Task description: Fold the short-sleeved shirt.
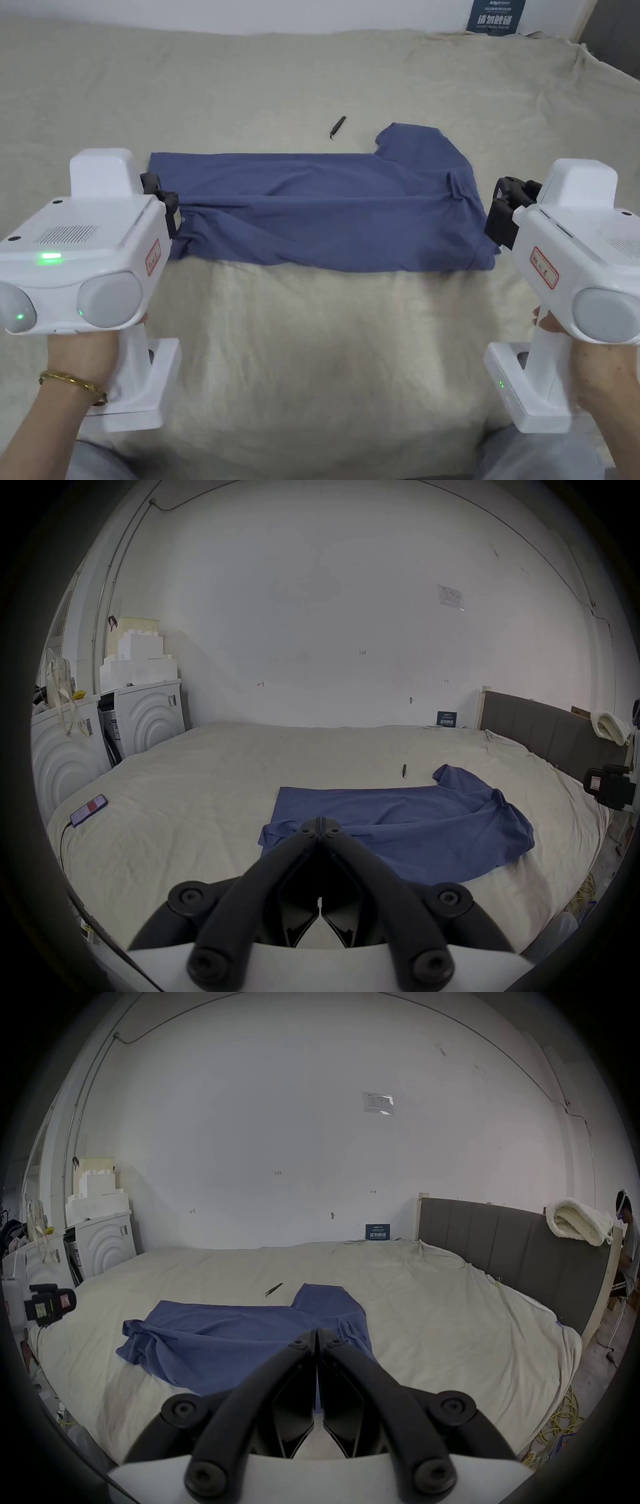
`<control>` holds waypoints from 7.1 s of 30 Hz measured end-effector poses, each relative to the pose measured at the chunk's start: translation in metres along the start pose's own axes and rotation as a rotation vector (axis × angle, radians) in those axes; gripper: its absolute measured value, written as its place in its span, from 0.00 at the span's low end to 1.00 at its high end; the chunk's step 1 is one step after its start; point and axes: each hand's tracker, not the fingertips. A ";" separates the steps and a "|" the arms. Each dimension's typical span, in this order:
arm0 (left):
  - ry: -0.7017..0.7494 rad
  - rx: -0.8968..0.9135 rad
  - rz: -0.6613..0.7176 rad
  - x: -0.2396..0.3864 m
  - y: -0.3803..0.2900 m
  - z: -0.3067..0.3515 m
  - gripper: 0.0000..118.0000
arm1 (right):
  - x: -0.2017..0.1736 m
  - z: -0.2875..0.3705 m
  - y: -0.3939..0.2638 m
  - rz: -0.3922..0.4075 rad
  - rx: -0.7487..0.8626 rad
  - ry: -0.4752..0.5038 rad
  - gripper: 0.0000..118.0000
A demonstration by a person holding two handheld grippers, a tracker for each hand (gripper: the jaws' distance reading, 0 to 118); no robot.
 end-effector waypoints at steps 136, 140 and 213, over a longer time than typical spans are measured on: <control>0.027 -0.614 0.256 -0.113 -0.041 -0.035 0.00 | 0.101 -0.079 -0.032 -0.243 -0.788 0.165 0.07; 0.052 -0.690 0.232 -0.106 -0.077 -0.035 0.00 | 0.096 -0.081 -0.067 -0.226 -0.821 0.118 0.07; 0.041 -0.558 0.062 -0.076 0.045 -0.209 0.73 | -0.009 -0.100 0.027 0.010 -0.121 0.043 0.01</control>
